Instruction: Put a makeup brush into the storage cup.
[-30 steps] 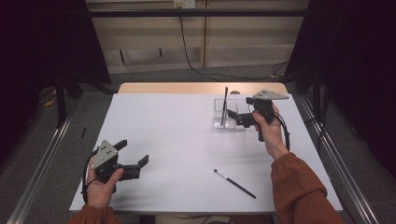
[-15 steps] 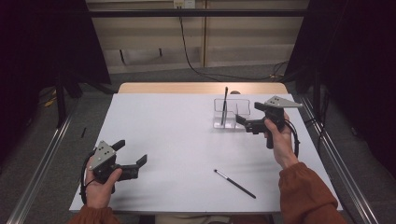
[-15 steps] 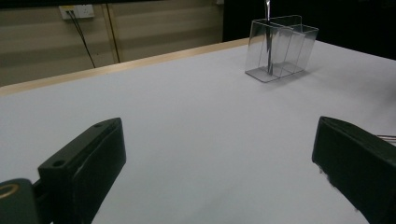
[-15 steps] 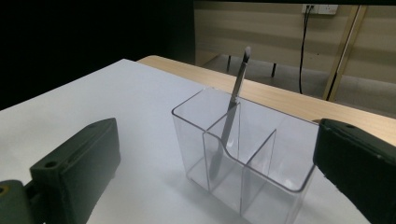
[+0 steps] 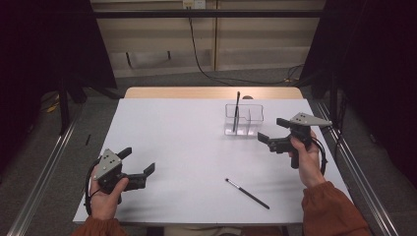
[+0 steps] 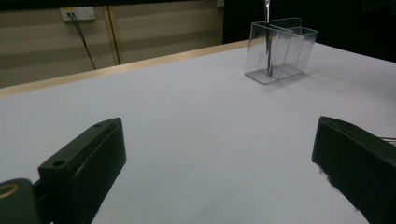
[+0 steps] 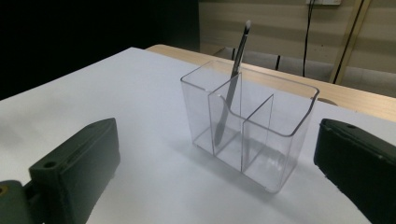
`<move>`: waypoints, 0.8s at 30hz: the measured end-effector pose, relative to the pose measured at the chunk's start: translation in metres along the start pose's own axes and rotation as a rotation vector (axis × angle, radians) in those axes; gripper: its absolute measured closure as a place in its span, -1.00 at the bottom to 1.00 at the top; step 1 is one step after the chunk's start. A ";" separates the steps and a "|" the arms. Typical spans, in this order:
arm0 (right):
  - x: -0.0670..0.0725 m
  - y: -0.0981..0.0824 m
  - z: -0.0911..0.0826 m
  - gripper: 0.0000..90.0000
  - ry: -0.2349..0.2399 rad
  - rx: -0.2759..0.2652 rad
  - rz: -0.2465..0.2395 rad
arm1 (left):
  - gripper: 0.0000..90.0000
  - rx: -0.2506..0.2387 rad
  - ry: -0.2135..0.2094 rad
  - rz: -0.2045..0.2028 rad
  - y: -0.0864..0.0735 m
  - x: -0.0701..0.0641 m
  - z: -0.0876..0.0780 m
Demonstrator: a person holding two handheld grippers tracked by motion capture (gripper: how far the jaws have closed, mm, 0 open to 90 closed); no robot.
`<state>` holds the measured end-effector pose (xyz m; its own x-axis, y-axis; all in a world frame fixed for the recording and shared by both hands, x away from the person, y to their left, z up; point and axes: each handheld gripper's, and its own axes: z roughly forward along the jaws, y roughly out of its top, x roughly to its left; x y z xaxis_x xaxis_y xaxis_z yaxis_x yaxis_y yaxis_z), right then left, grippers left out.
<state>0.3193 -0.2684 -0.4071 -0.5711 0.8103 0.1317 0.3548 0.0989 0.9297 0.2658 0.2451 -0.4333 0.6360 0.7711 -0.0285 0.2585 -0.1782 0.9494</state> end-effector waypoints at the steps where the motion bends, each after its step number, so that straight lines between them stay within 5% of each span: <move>1: 0.001 -0.001 -0.002 -1.00 -0.001 -0.002 -0.003 | -0.94 0.001 -0.002 -0.002 -0.001 0.000 0.000; 8: 0.010 -0.008 -0.017 -1.00 -0.003 -0.022 -0.032 | -0.94 0.007 0.003 -0.002 -0.002 0.000 -0.002; 24: 0.016 -0.040 -0.055 -0.98 -0.057 -0.044 -0.005 | -0.93 0.004 0.027 -0.010 -0.004 0.000 -0.009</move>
<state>0.2548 -0.2911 -0.4232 -0.5294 0.8414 0.1085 0.3184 0.0785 0.9447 0.2577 0.2516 -0.4345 0.6131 0.7895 -0.0297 0.2678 -0.1723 0.9479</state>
